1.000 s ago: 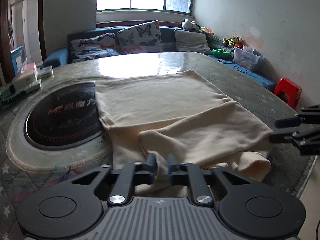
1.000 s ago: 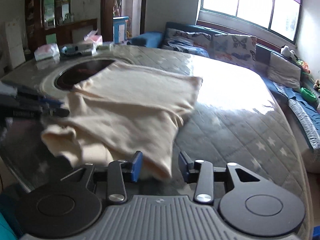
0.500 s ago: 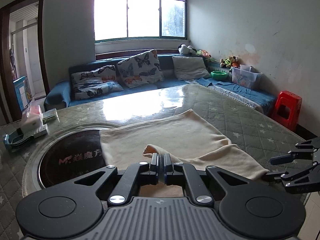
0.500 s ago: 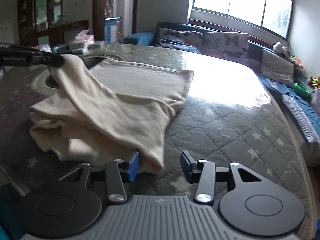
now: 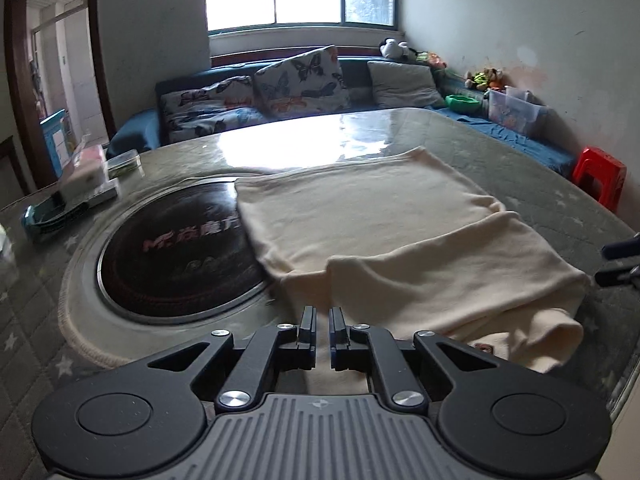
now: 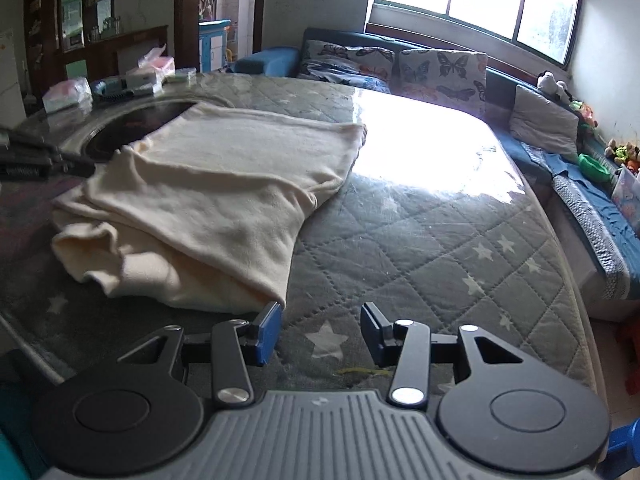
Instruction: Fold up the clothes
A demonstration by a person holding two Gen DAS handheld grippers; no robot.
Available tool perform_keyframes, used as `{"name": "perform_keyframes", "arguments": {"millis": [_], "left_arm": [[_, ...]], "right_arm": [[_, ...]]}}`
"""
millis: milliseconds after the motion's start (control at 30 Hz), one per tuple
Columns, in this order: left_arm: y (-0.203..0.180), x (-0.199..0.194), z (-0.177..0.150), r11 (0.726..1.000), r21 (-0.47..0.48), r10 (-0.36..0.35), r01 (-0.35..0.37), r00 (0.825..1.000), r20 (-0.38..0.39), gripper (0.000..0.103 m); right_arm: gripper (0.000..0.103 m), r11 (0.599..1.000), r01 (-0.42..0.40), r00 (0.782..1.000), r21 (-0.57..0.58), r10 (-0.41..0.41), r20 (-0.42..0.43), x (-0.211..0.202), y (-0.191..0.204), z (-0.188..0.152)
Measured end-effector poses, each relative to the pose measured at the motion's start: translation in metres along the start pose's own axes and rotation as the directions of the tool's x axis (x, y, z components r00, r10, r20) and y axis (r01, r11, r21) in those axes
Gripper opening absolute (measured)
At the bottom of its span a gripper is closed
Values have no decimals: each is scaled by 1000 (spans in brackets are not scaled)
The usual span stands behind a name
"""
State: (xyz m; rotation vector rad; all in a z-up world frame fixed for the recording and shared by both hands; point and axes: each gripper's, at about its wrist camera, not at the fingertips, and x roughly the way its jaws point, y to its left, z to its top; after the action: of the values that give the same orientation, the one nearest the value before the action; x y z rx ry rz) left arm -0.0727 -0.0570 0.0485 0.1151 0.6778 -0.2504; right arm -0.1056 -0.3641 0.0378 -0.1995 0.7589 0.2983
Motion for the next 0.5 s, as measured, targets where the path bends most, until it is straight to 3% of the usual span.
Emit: {"name": "perform_keyframes", "arguments": {"millis": [133,267,500], "left_arm": [[-5,-2,13,999,-10,-33,34,999,34,7],[-22,10,27,995,6,-98,98,994,43,8],[-33,41,29,993,-4,-119,119,993,-7,8]], "right_arm": [[42,999,-37,998,-12,38,47,-2,-1,18],[34,996,-83,993,-41,86,76,16,9,38],[30,991,-122,988,-58,127,84,55,20,64]]}}
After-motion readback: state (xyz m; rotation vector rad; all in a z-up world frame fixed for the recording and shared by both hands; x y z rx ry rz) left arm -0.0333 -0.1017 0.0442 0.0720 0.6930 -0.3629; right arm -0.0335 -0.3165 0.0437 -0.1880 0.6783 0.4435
